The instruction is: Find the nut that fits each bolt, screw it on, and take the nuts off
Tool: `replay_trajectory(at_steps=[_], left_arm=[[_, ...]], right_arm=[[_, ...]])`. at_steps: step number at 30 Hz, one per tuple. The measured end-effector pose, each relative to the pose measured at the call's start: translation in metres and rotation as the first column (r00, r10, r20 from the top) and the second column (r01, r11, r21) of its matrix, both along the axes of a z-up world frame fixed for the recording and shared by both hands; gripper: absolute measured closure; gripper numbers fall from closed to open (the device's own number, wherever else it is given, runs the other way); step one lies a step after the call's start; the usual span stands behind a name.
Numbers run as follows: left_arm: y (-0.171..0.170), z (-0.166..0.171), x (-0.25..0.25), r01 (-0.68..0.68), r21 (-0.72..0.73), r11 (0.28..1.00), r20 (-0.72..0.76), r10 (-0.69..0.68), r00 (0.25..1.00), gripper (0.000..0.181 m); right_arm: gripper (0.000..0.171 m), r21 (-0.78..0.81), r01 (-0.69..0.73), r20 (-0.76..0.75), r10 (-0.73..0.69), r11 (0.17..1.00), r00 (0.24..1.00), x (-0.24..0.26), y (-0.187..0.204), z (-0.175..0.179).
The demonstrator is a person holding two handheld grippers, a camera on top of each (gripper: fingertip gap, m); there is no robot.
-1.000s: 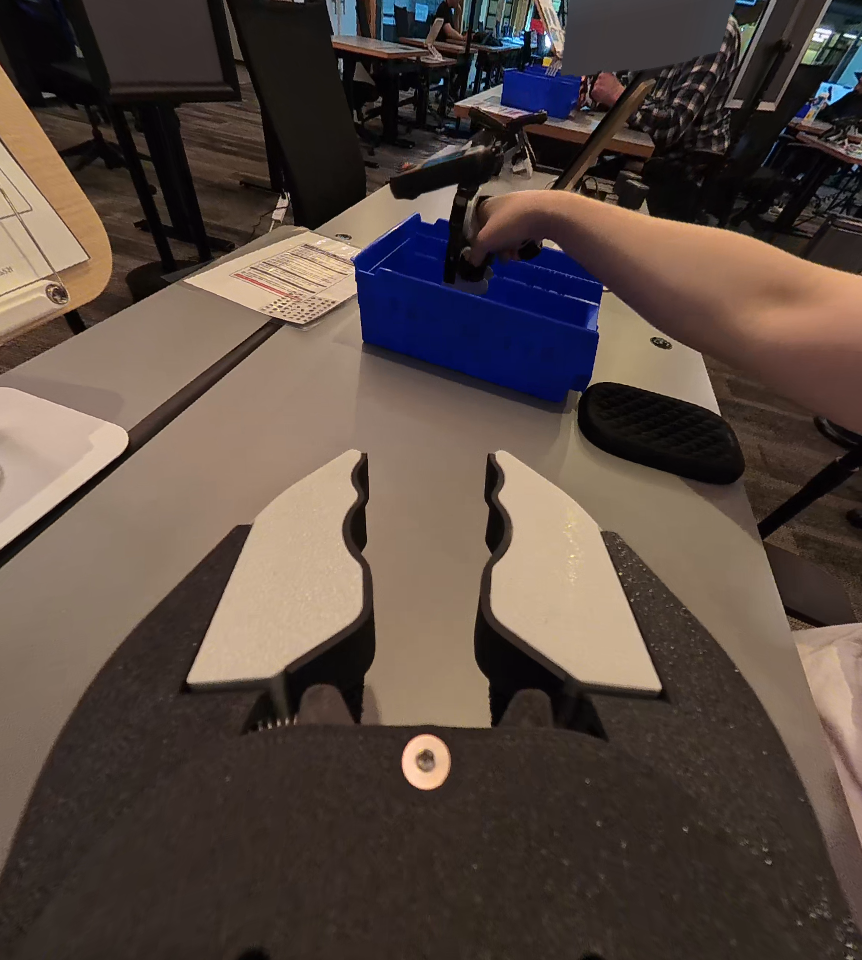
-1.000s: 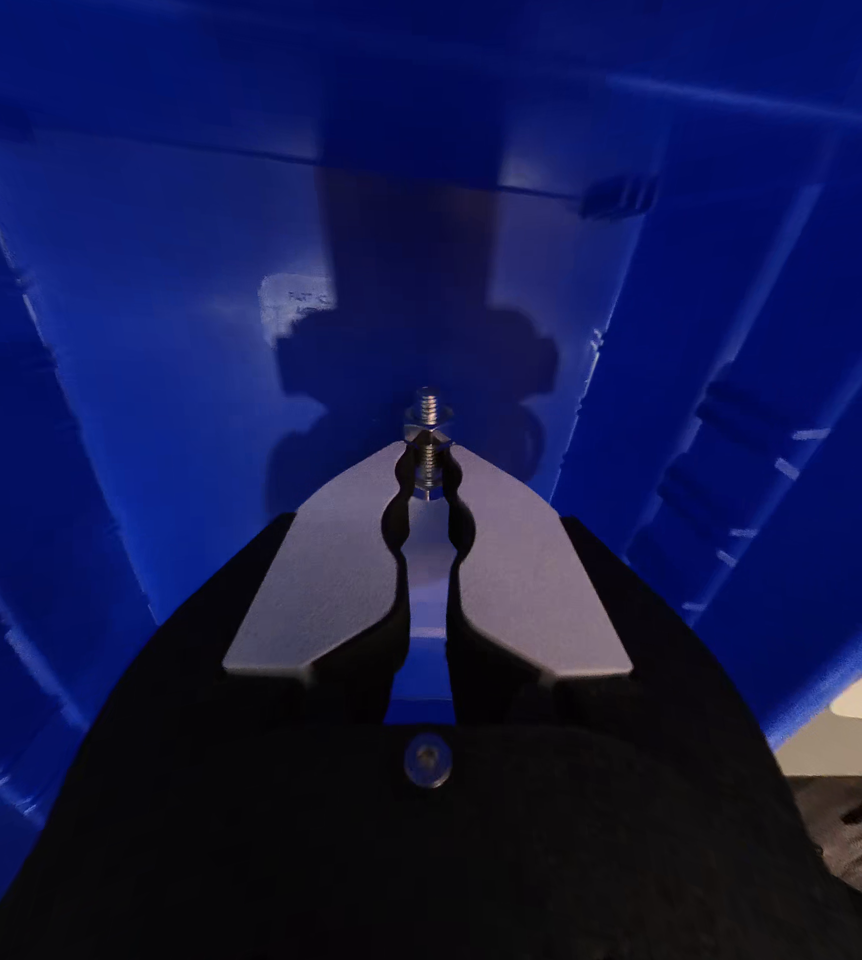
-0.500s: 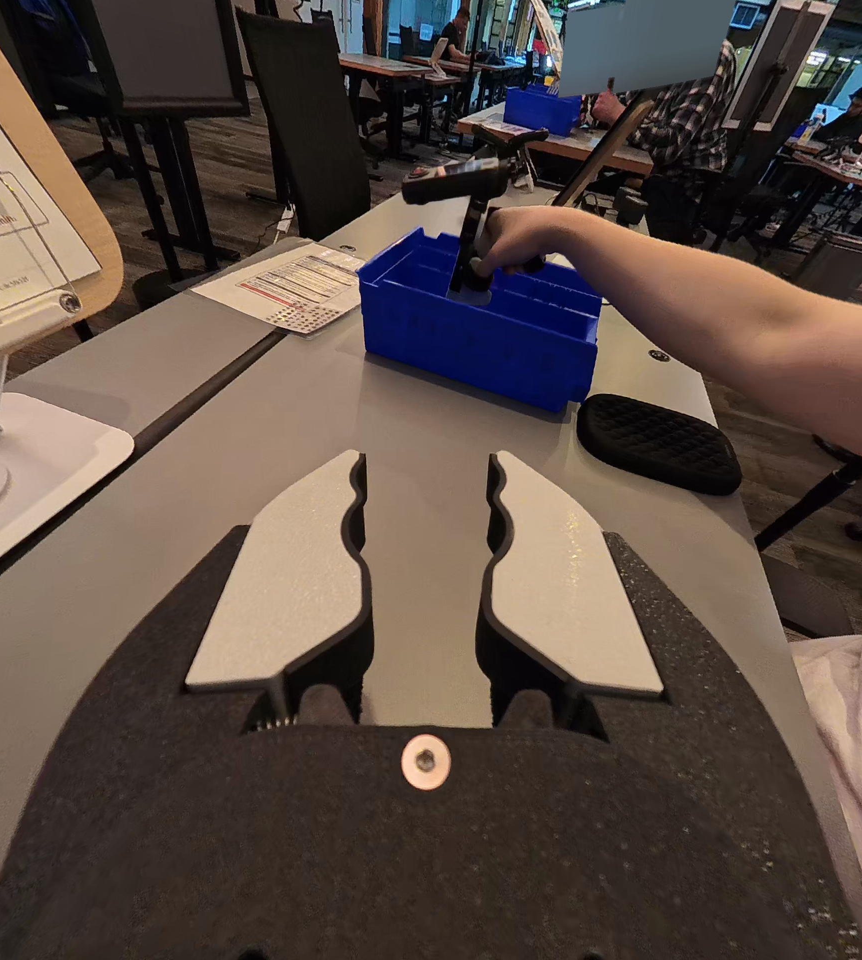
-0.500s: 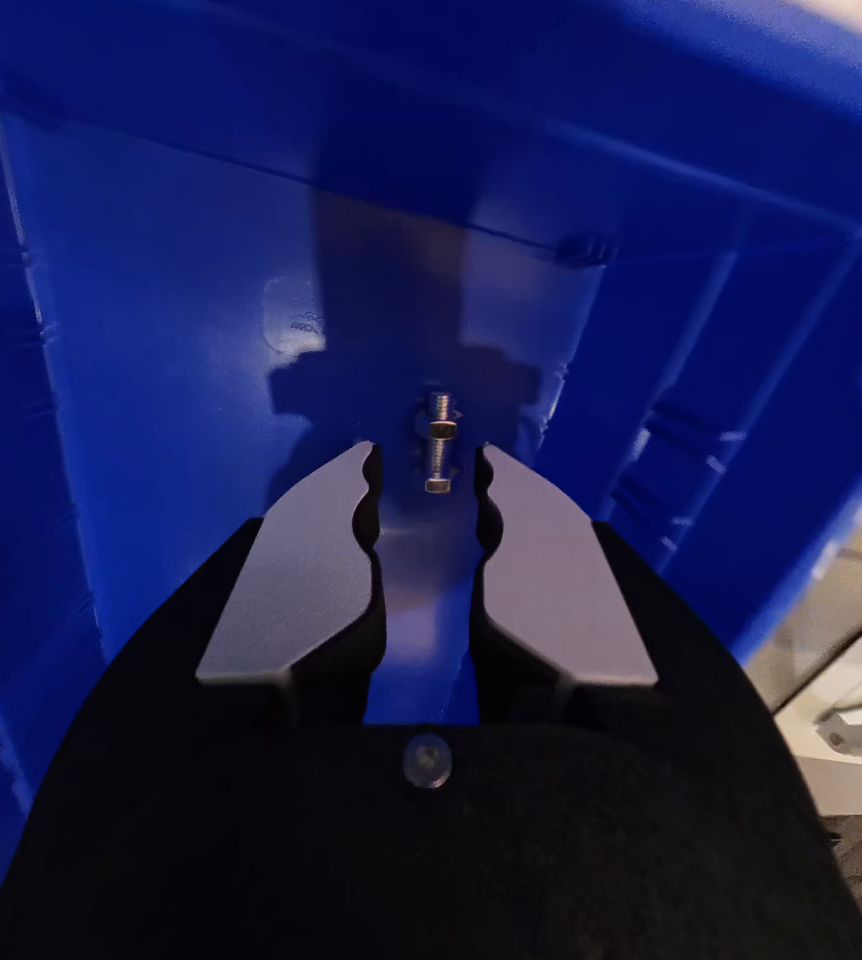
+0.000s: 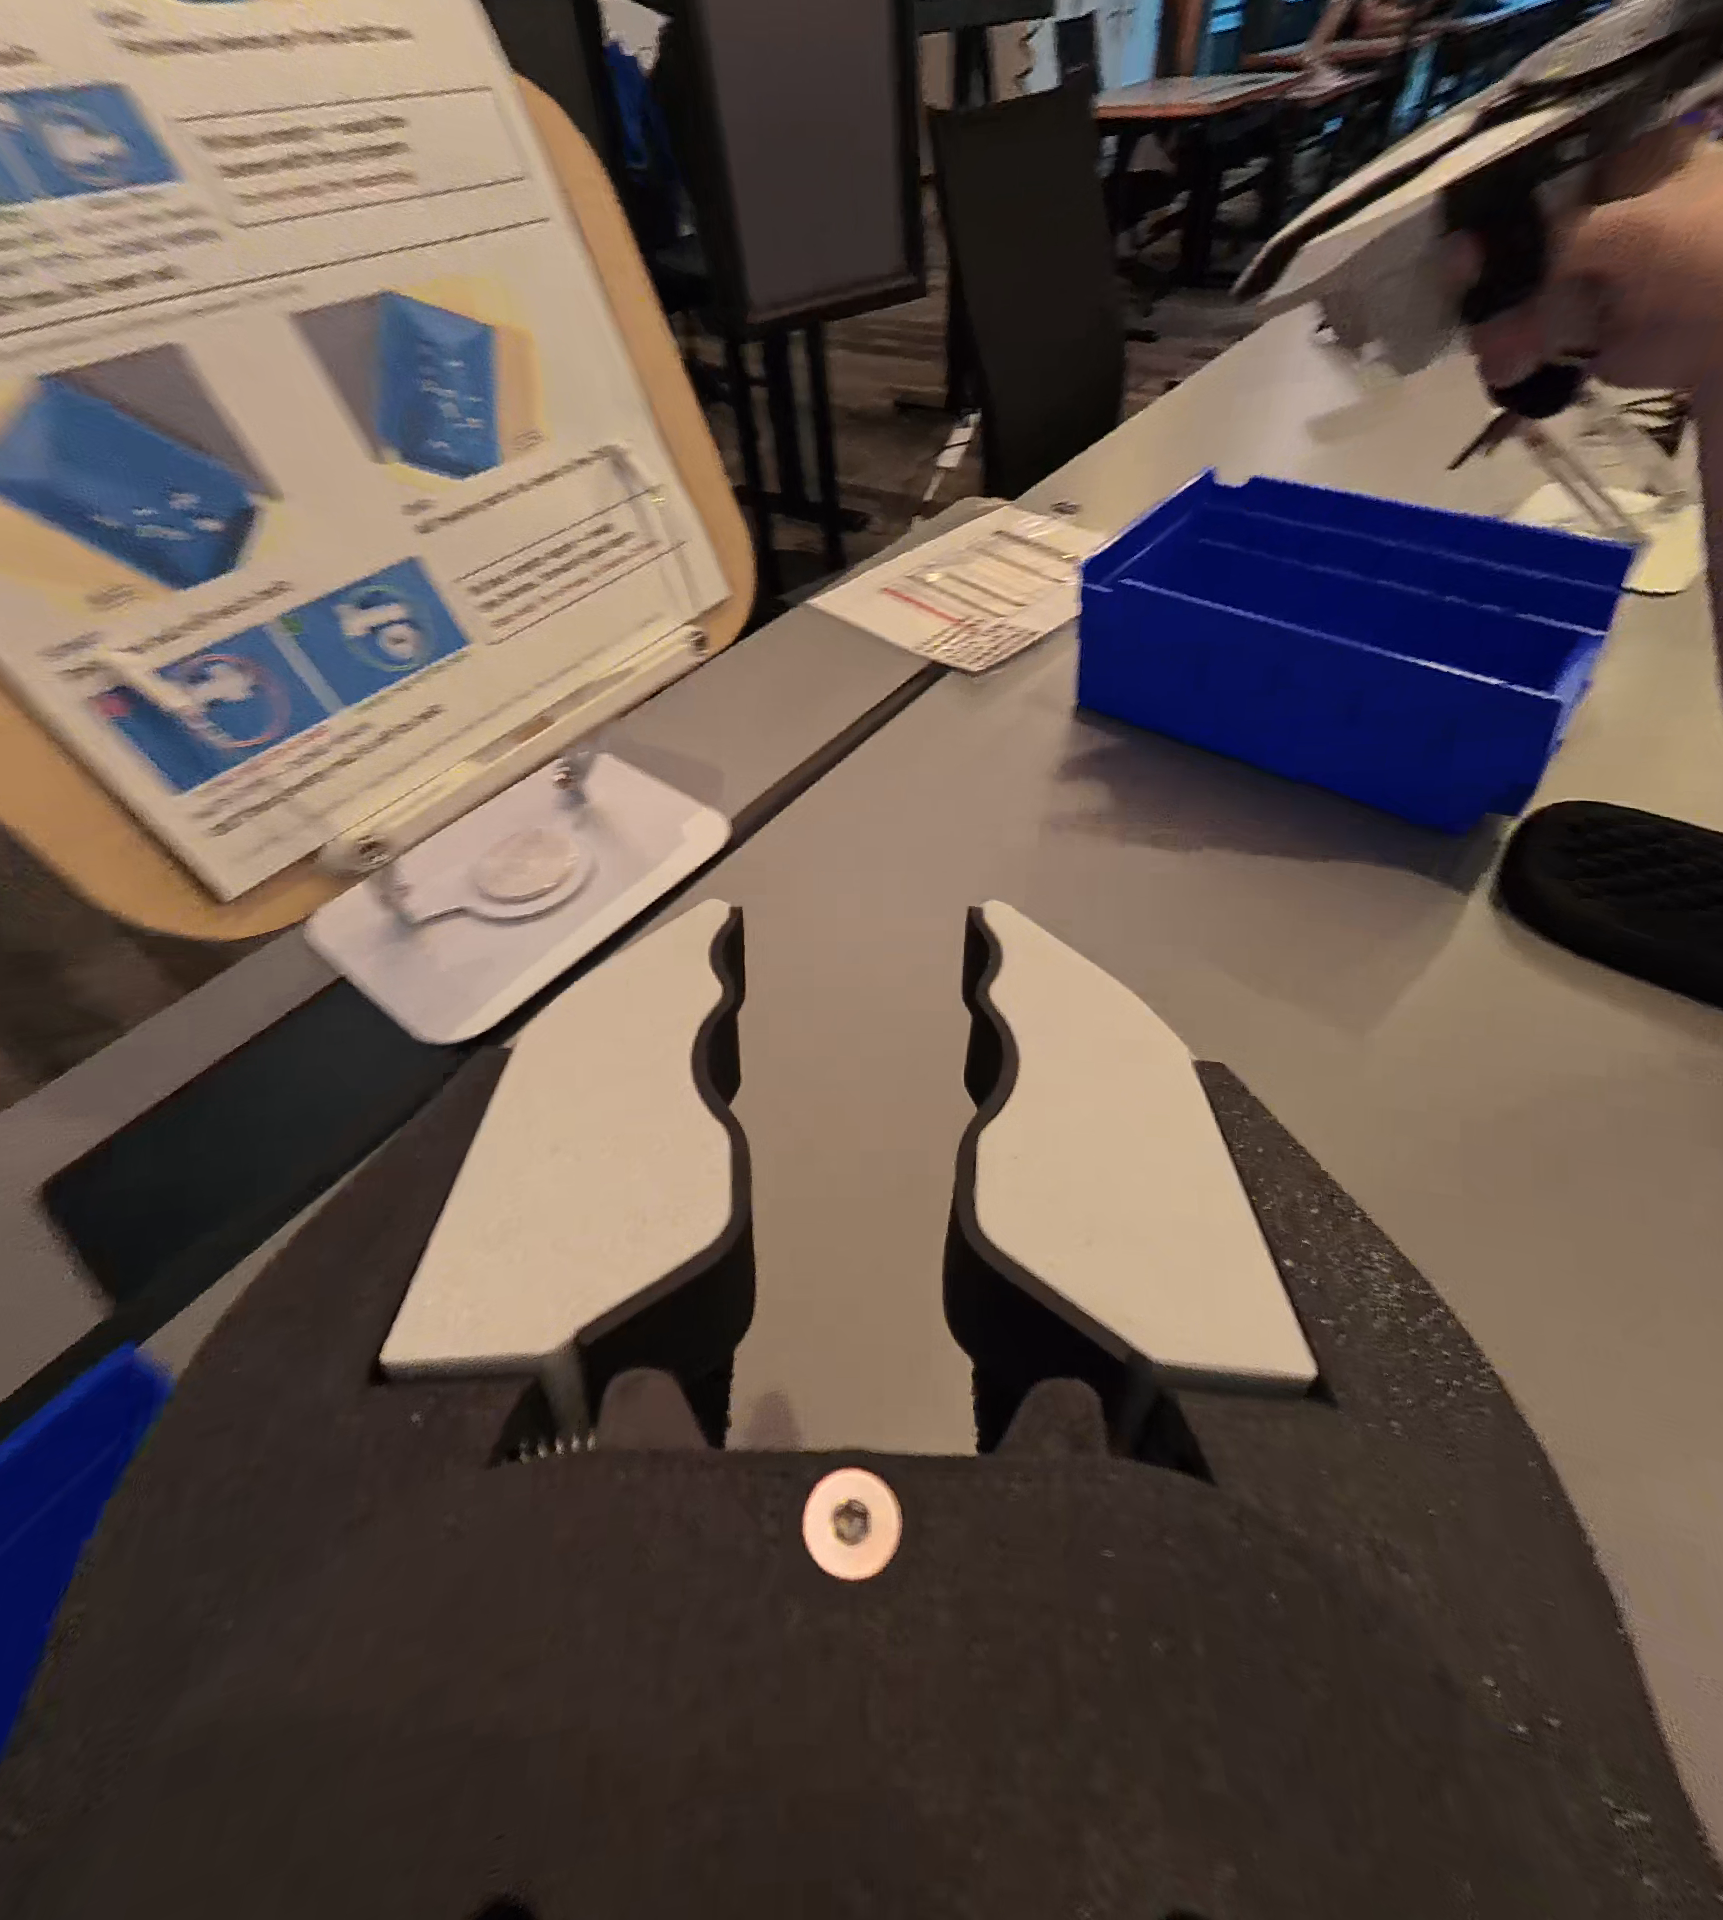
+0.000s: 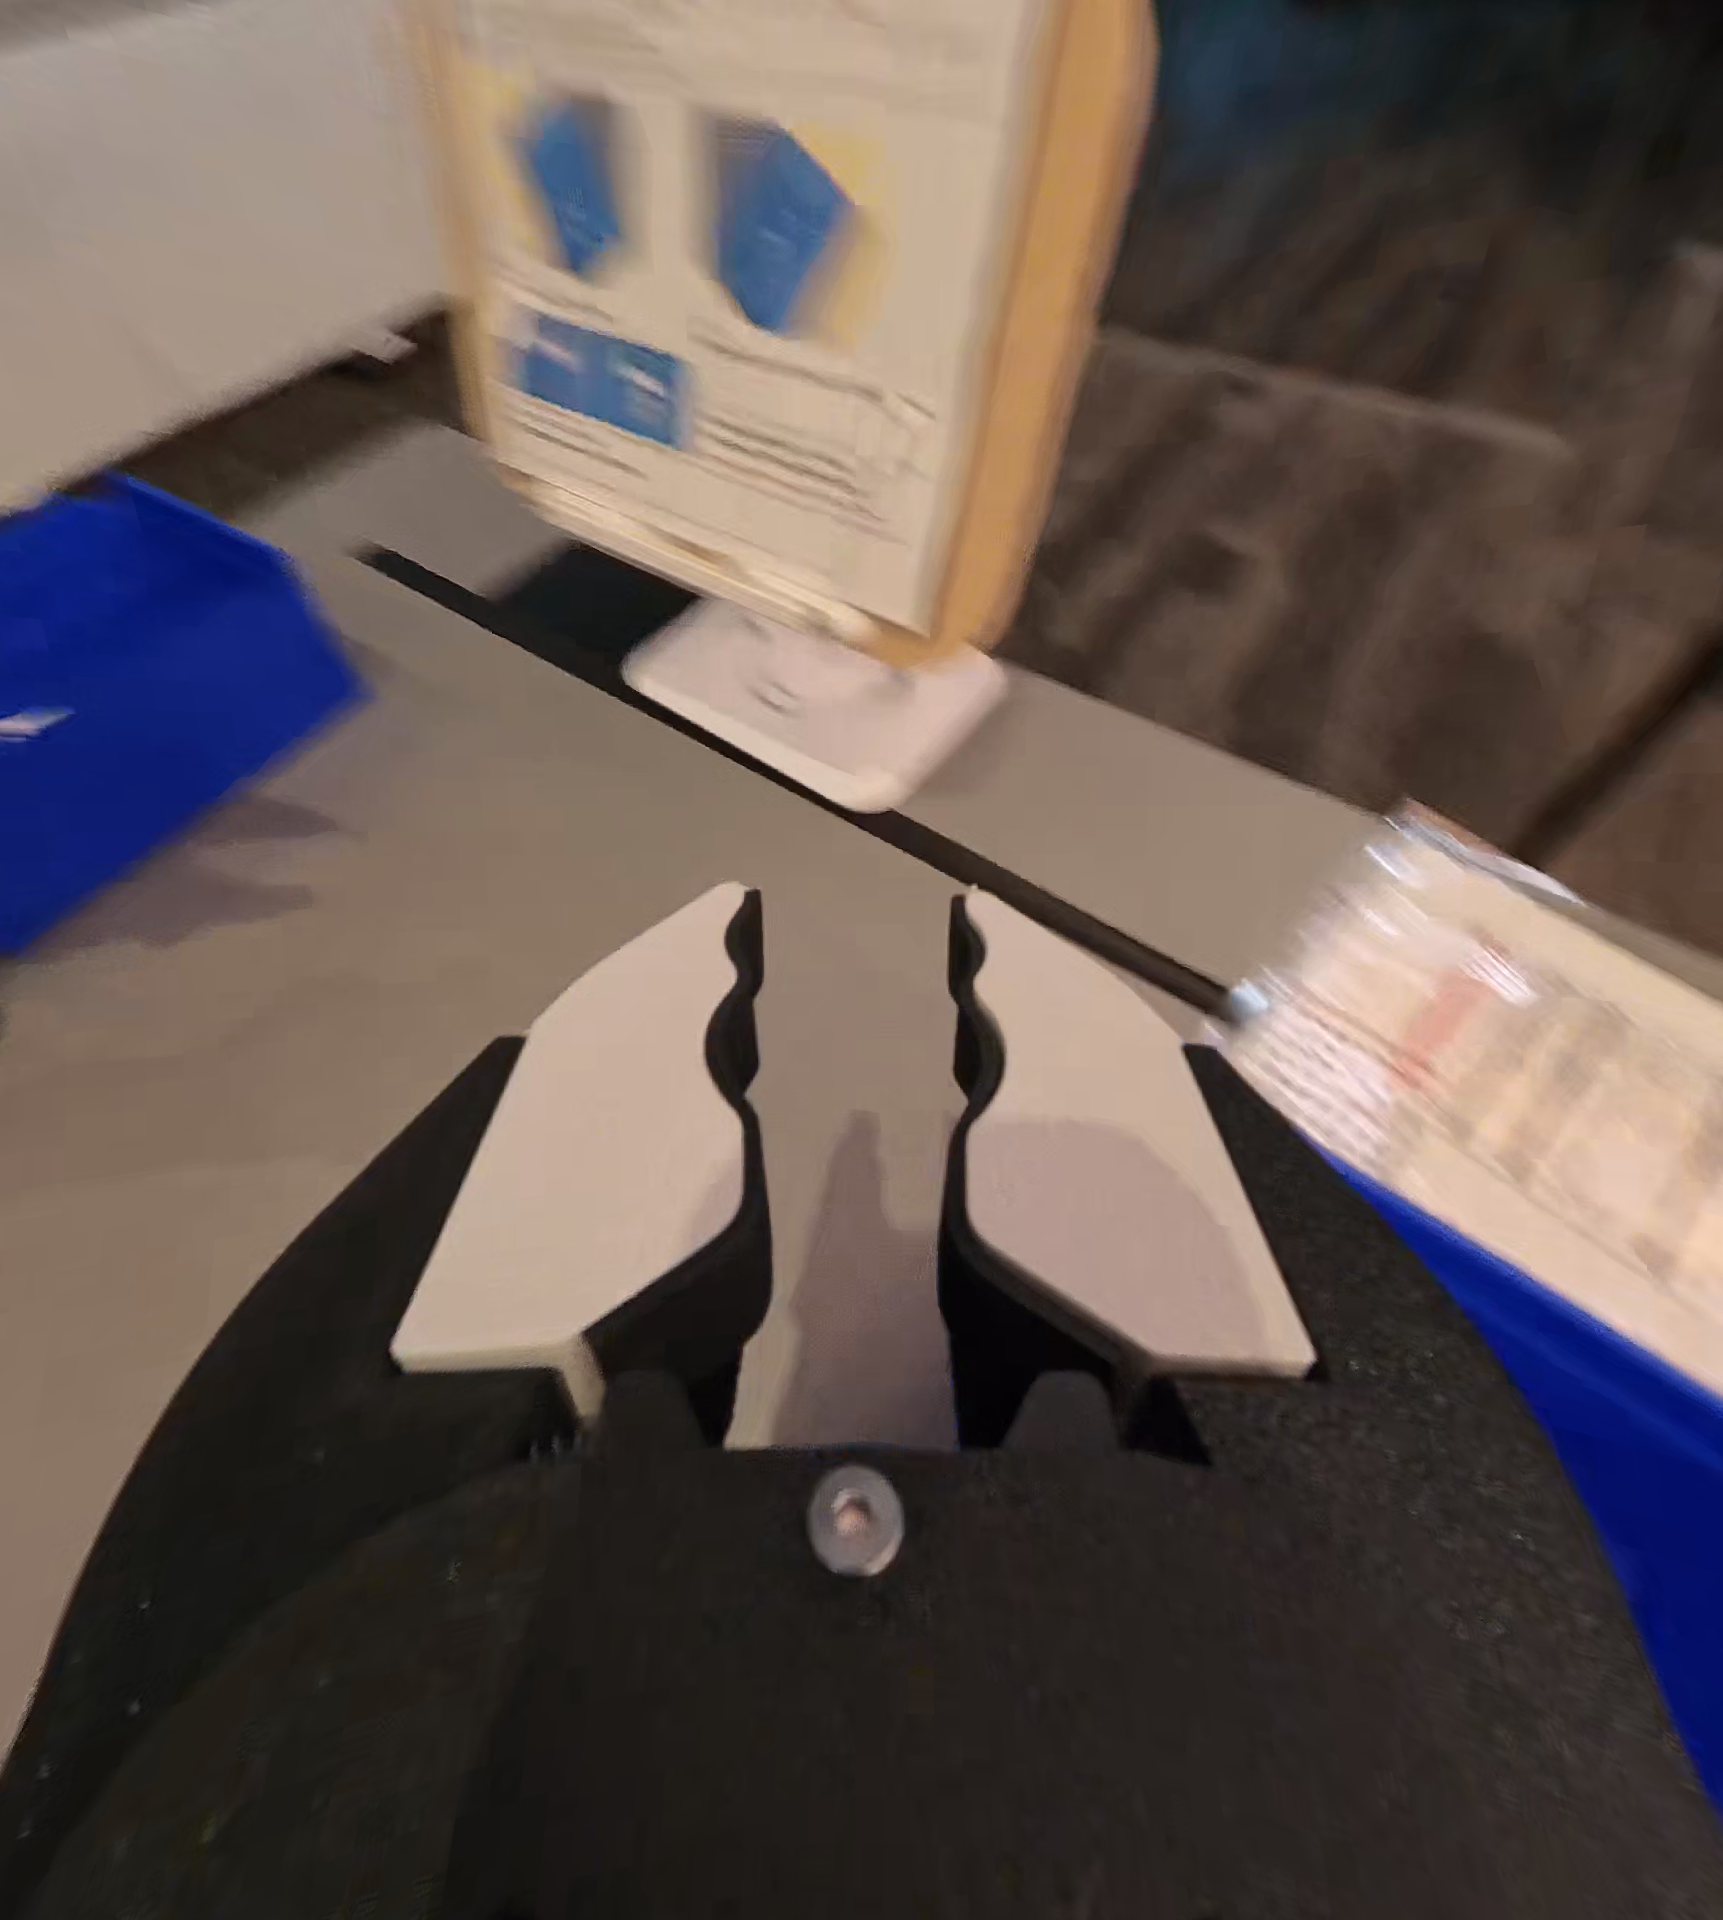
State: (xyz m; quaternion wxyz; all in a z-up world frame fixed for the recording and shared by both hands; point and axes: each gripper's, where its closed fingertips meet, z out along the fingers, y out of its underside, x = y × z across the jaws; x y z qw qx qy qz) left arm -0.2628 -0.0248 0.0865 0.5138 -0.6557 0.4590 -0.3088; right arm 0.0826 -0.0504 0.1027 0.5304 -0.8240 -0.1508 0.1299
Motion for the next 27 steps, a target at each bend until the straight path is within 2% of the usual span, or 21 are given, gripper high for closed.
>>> replay_trajectory(at_steps=[3, 6, 9, 12, 16, 21, 24, 27], left_arm=[[0.017, 0.001, -0.044, -0.134, 0.019, 0.991, -0.079, 0.135, 0.988, 0.143], [0.04, -0.013, -0.108, -0.336, 0.037, 0.941, -0.227, 0.335, 0.914, 0.155], [0.052, -0.037, -0.171, -0.515, -0.071, 0.854, -0.333, 0.466, 0.819, 0.157], [0.059, -0.044, -0.216, -0.616, -0.121, 0.778, -0.323, 0.556, 0.766, 0.162], [0.044, -0.061, -0.246, -0.637, -0.243, 0.732, -0.363, 0.541, 0.759, 0.165], [0.034, -0.103, -0.28, -0.734, -0.281, 0.619, -0.564, 0.512, 0.648, 0.165], [0.043, -0.124, -0.285, -0.765, -0.301, 0.57, -0.626, 0.487, 0.609, 0.169], [0.056, -0.145, -0.291, -0.812, -0.282, 0.511, -0.694, 0.476, 0.54, 0.168]], right_arm=[[0.138, 0.107, -0.178, -0.015, 0.181, 0.978, 0.983, -0.06, -0.01, 0.018], [0.139, 0.152, -0.27, 0.025, 0.27, 0.951, 0.963, -0.094, -0.017, 0.02], [0.14, 0.159, -0.332, 0.042, 0.33, 0.93, 0.943, -0.114, -0.022, 0.007], [0.14, 0.081, -0.355, 0.074, 0.35, 0.931, 0.934, -0.116, -0.018, -0.017], [0.14, 0.029, -0.326, 0.076, 0.323, 0.945, 0.943, -0.106, -0.009, -0.037], [0.141, 0.016, -0.322, 0.026, 0.321, 0.947, 0.947, -0.101, -0.003, -0.043], [0.141, 0.0, -0.313, 0.031, 0.313, 0.95, 0.949, -0.098, -0.001, -0.048], [0.141, -0.009, -0.305, 0.035, 0.305, 0.952, 0.952, -0.094, -0.001, -0.051]])
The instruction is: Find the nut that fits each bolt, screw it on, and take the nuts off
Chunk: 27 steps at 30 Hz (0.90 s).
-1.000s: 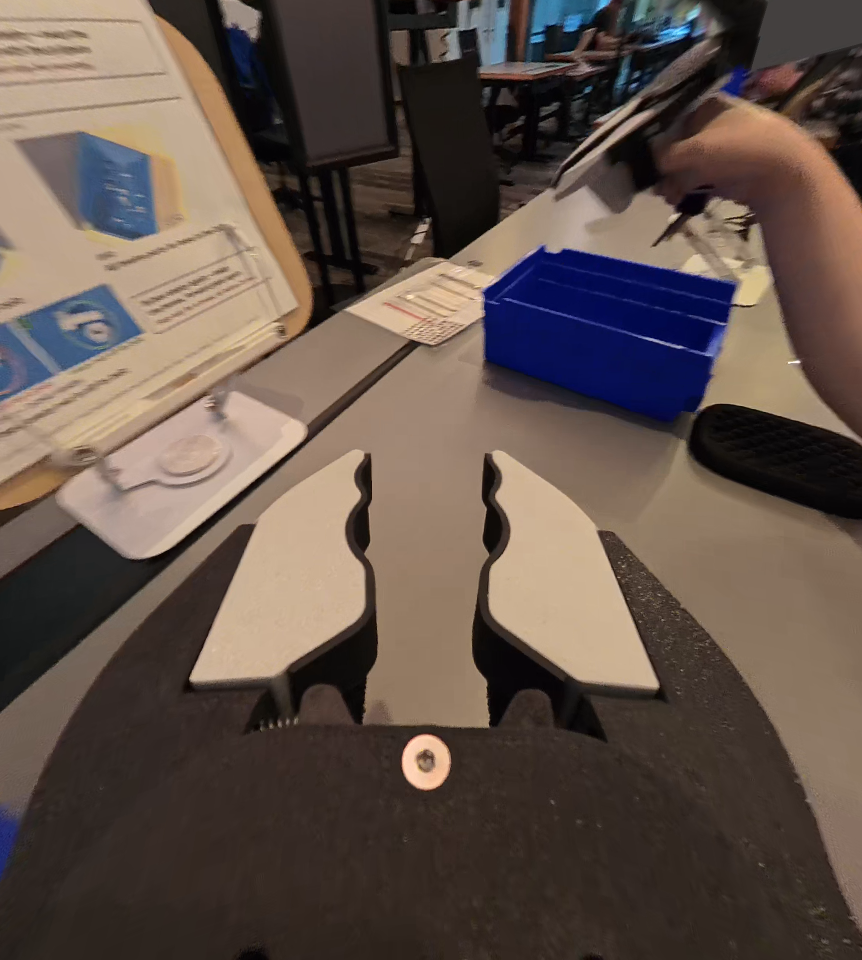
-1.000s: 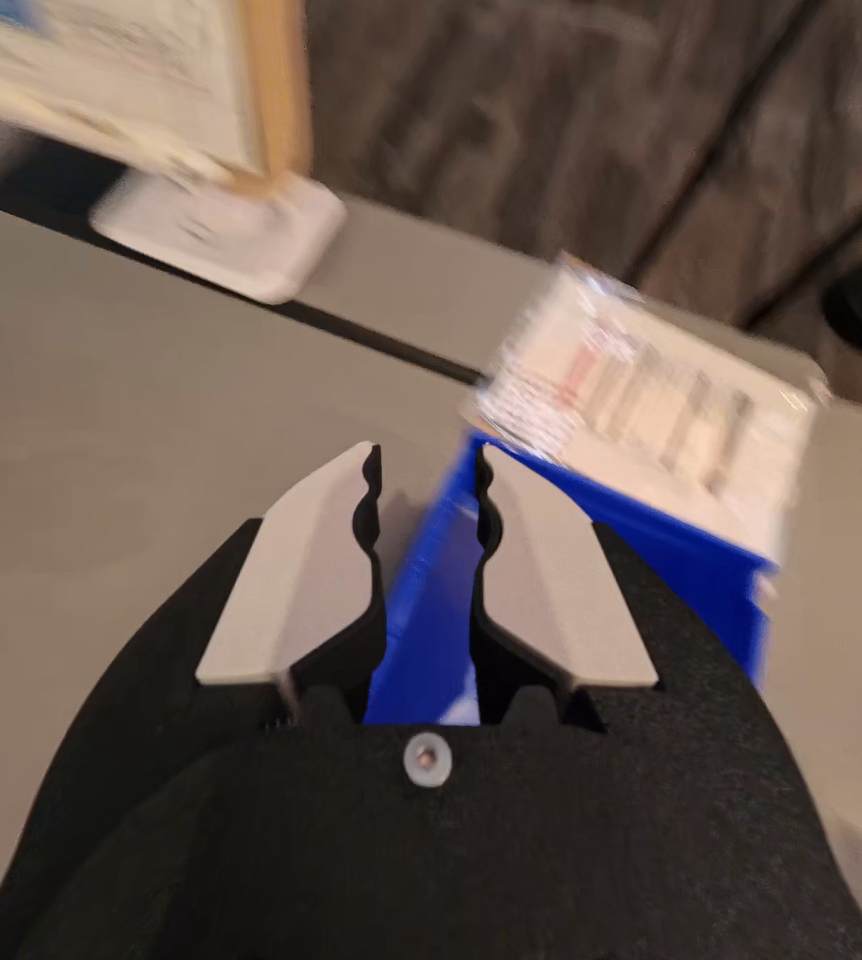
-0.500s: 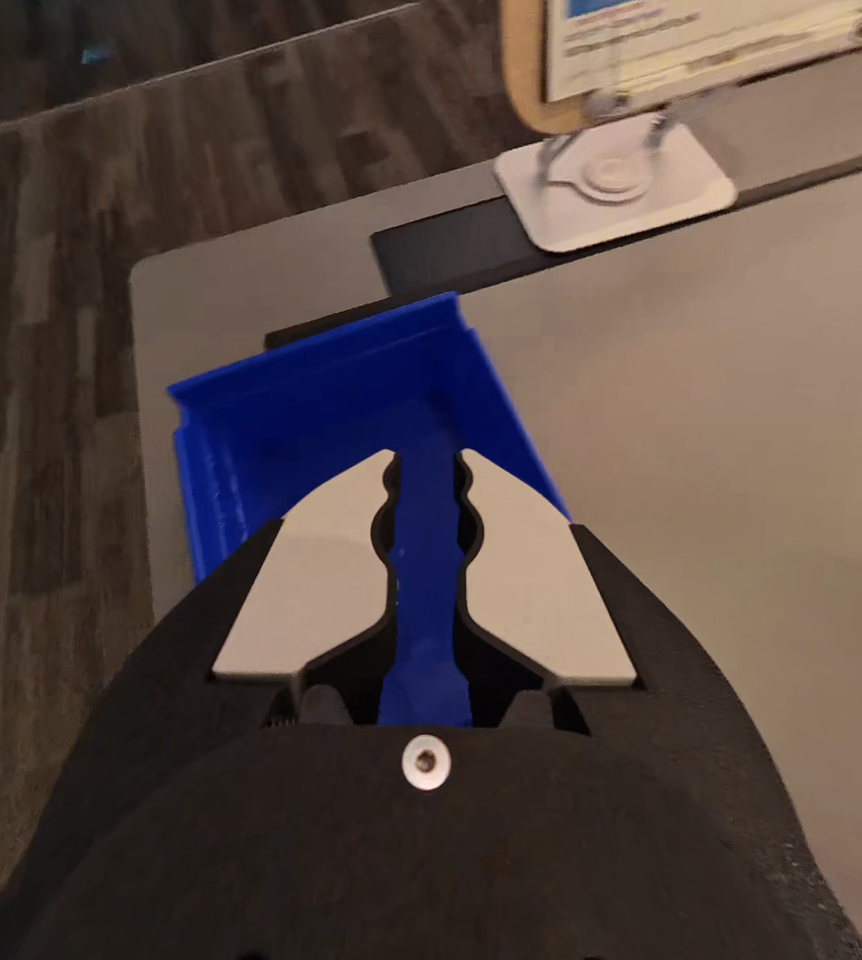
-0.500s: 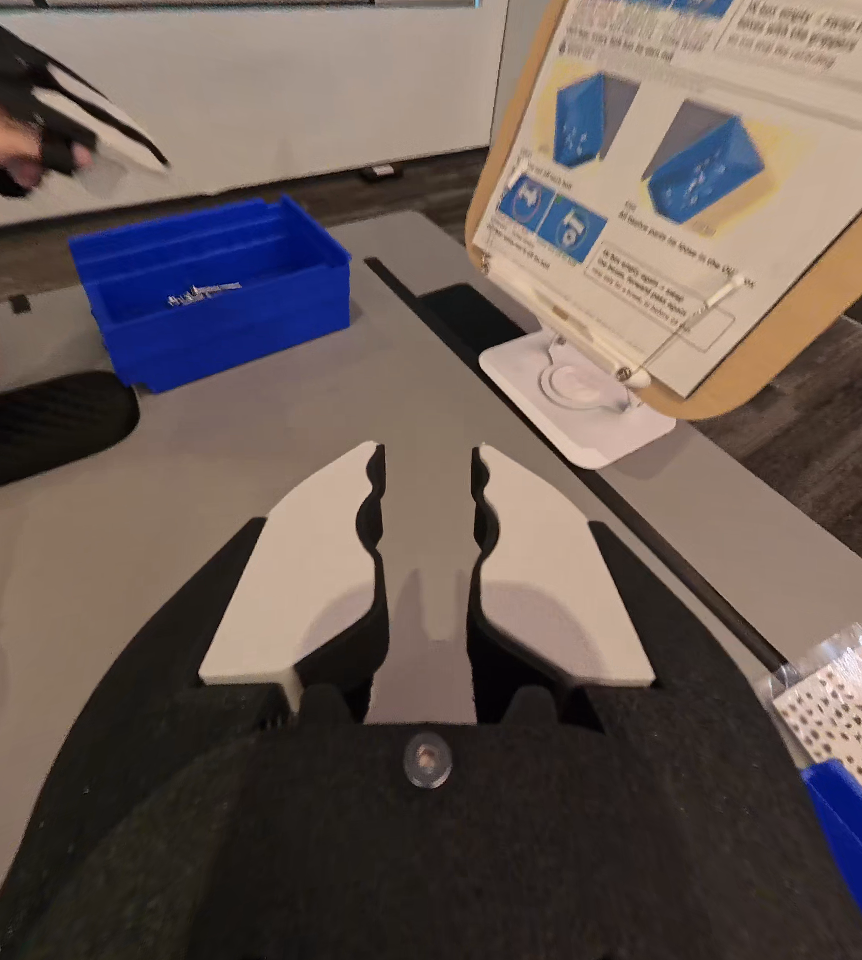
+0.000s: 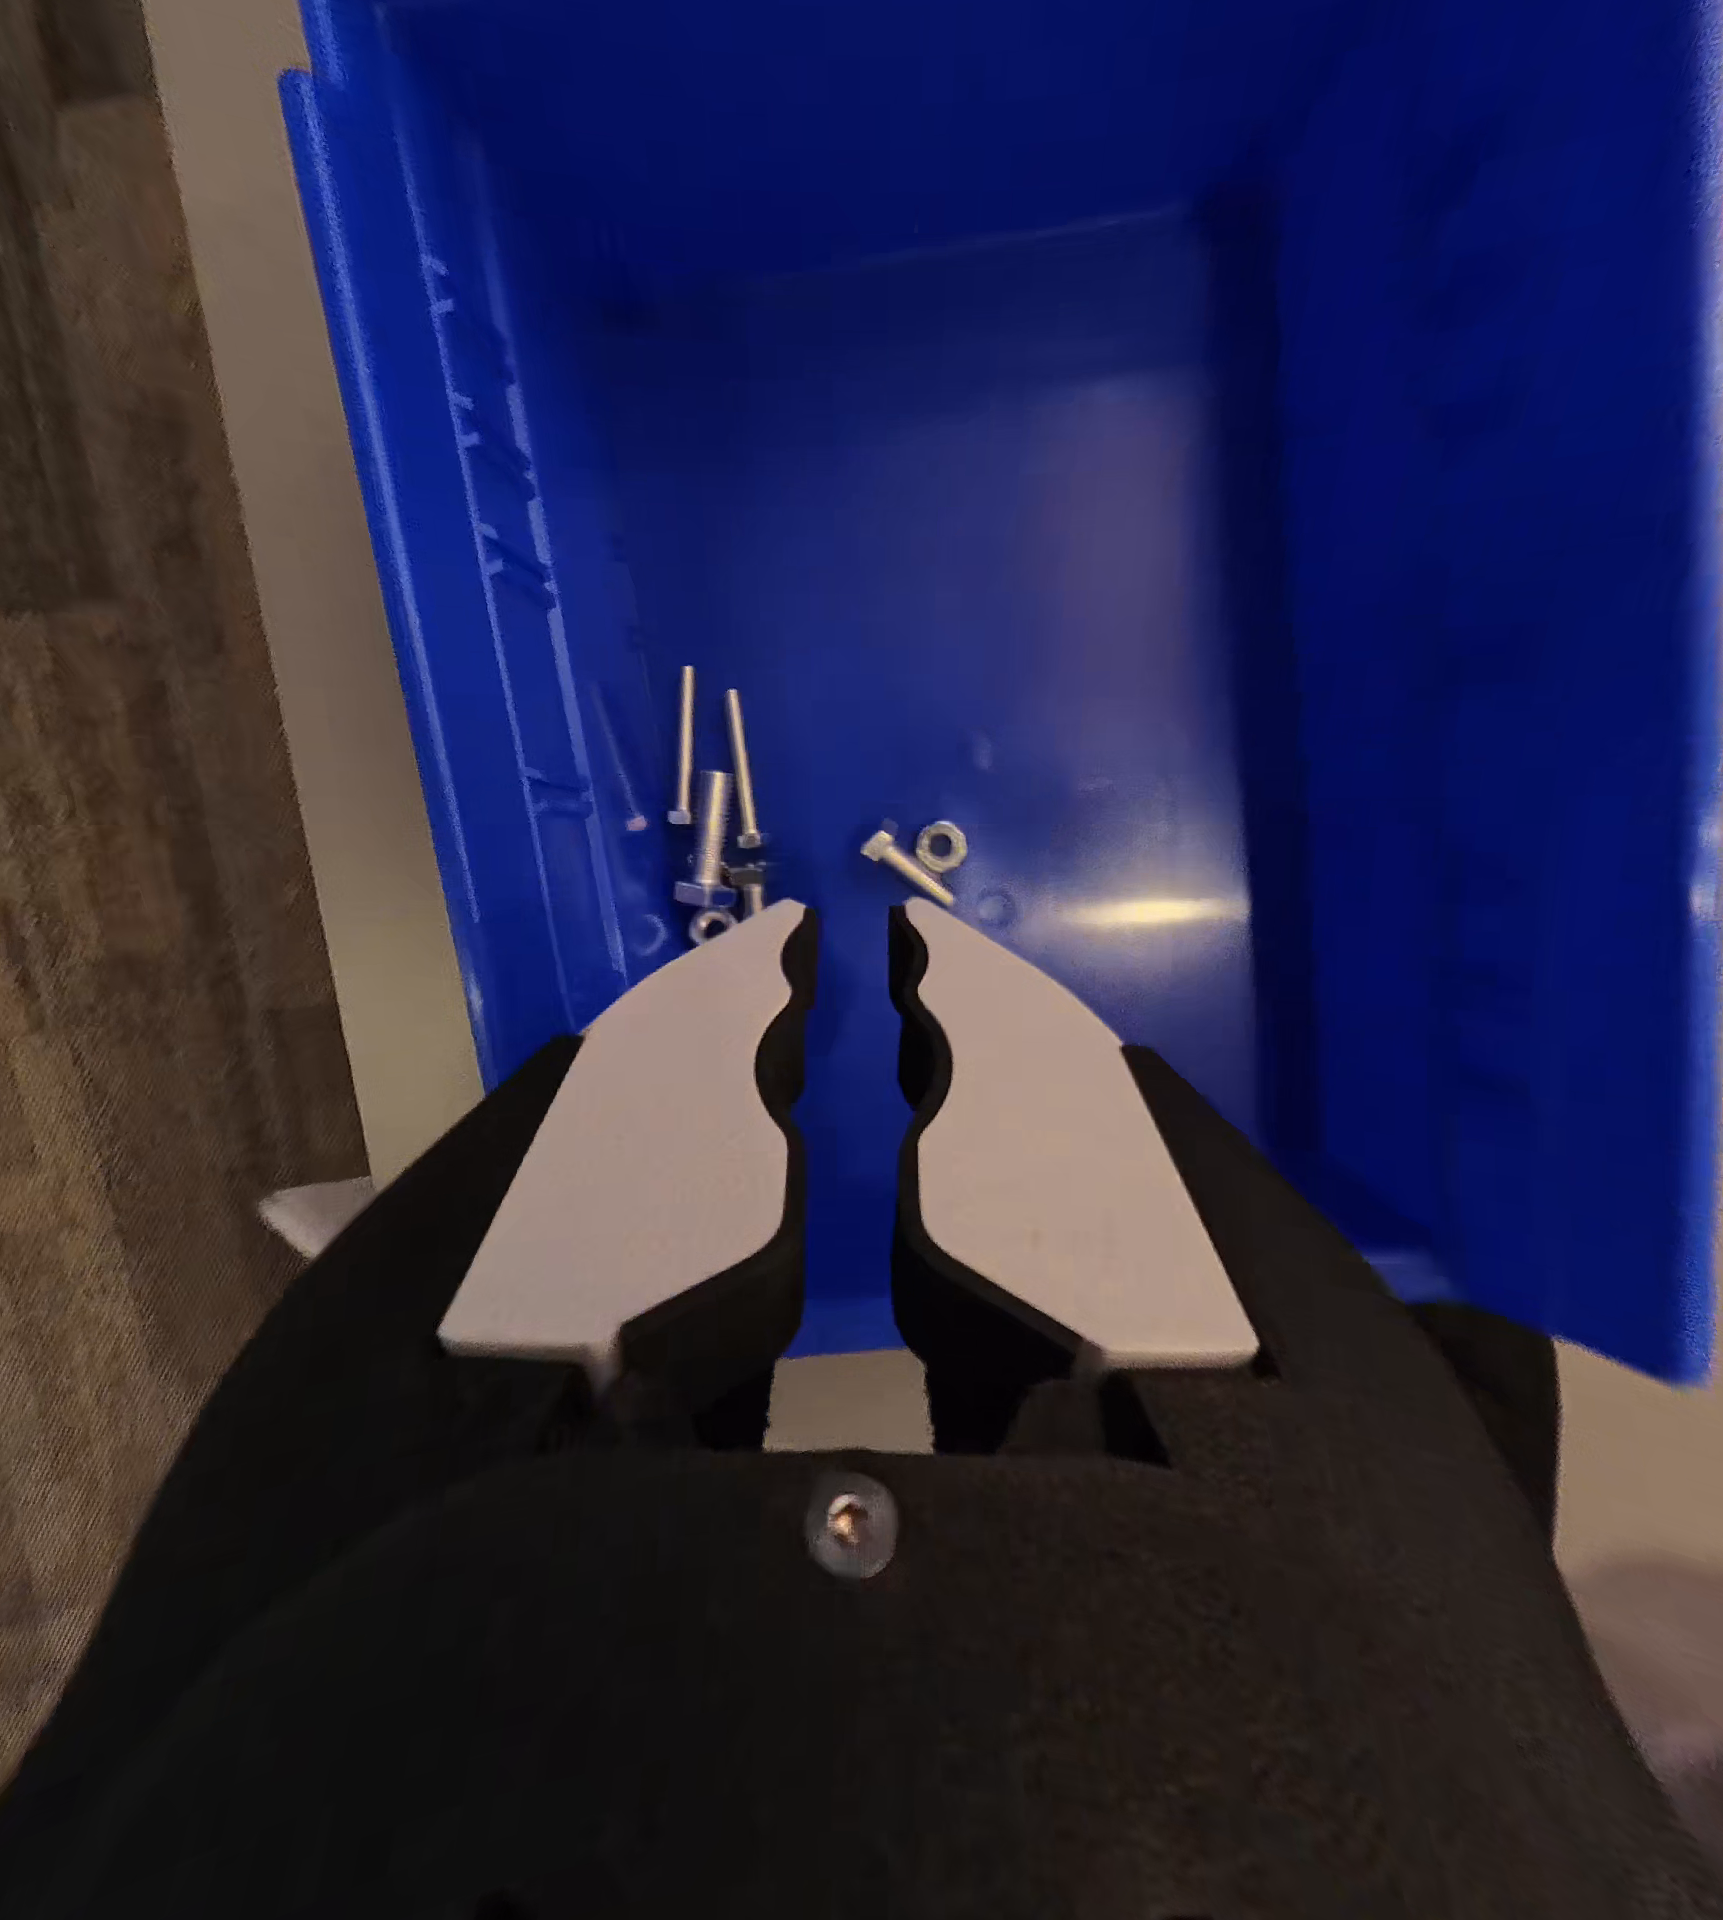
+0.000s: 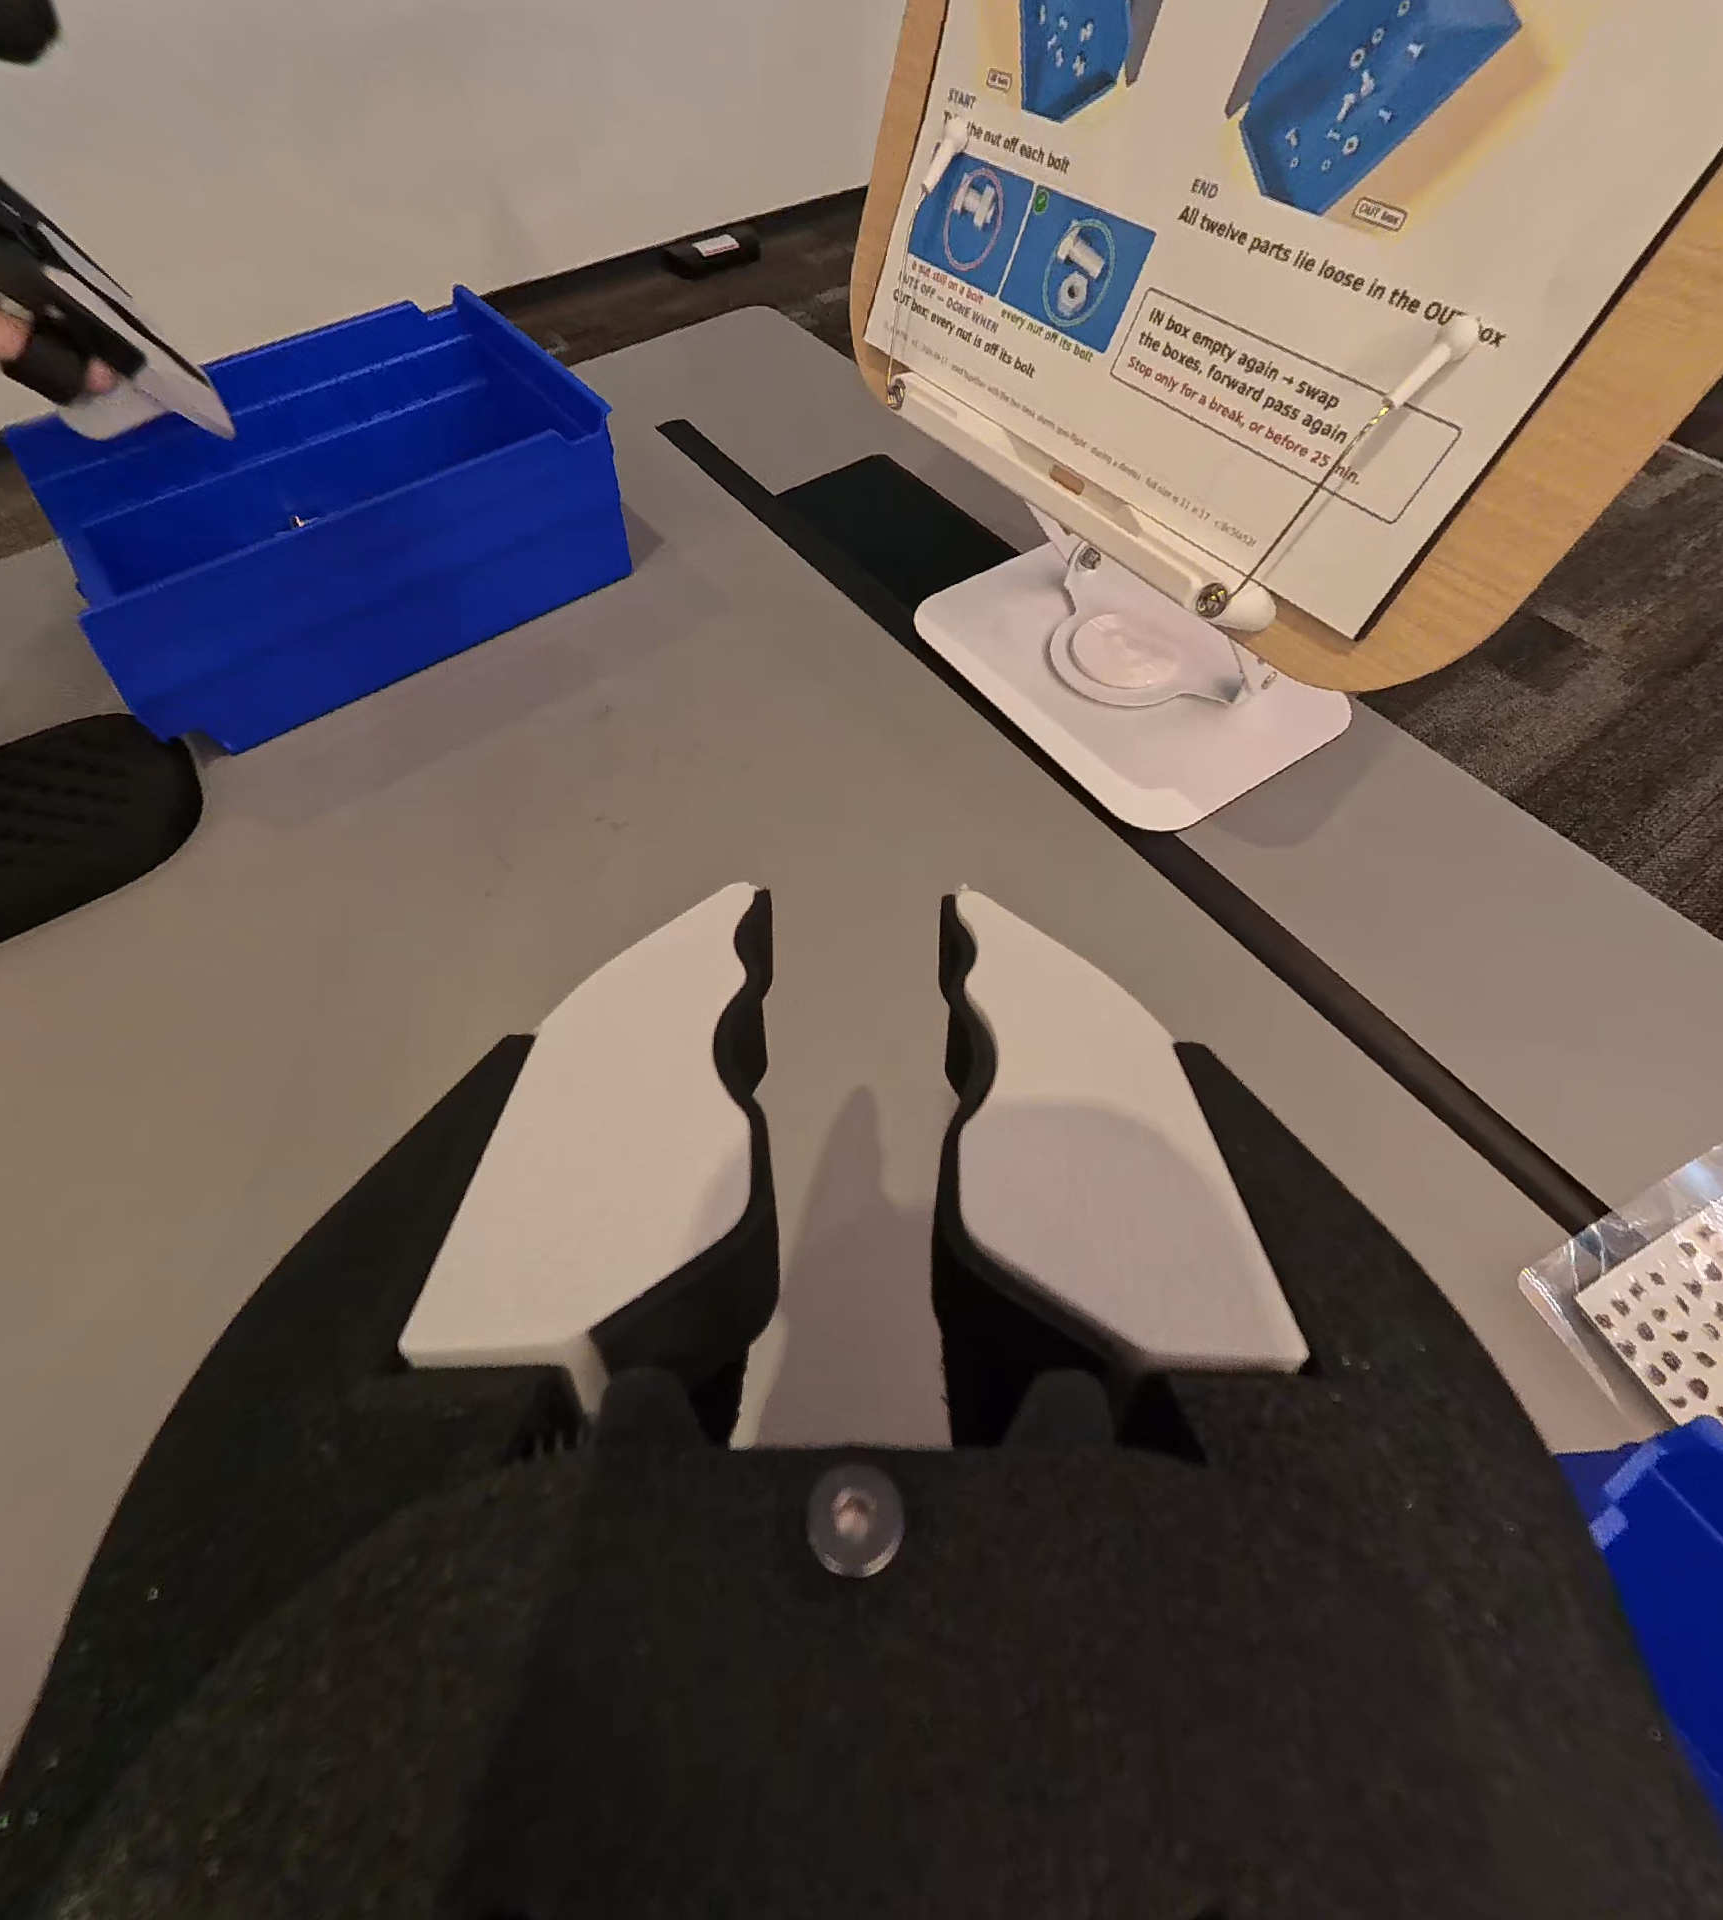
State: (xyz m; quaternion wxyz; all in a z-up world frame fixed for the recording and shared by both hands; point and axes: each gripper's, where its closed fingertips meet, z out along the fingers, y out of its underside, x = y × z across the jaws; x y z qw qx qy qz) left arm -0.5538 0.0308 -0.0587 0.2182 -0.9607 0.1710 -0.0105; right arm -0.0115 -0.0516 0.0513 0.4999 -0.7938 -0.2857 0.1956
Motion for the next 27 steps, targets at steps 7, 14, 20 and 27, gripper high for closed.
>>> replay_trajectory(at_steps=[7, 14, 20, 27], left_arm=[[0.026, -0.035, -0.01, -0.083, -0.044, 0.996, -0.167, 0.075, 0.983, 0.172], [0.028, -0.064, -0.024, -0.097, -0.125, 0.987, -0.301, 0.055, 0.952, 0.171], [0.032, -0.078, -0.032, -0.113, -0.138, 0.984, -0.303, 0.067, 0.951, 0.17], [0.033, -0.081, -0.033, -0.12, -0.145, 0.982, -0.31, 0.07, 0.948, 0.171]], right_arm=[[0.141, 0.0, -0.005, -0.005, 0.005, 1.0, 1.0, 0.004, -0.003, 0.0], [0.142, -0.001, -0.021, -0.023, 0.021, 1.0, 1.0, 0.007, -0.006, 0.003], [0.143, -0.002, -0.039, -0.035, 0.039, 0.999, 0.999, 0.005, -0.009, 0.004], [0.144, -0.008, -0.051, -0.023, 0.051, 0.999, 0.998, 0.002, -0.01, 0.002]])
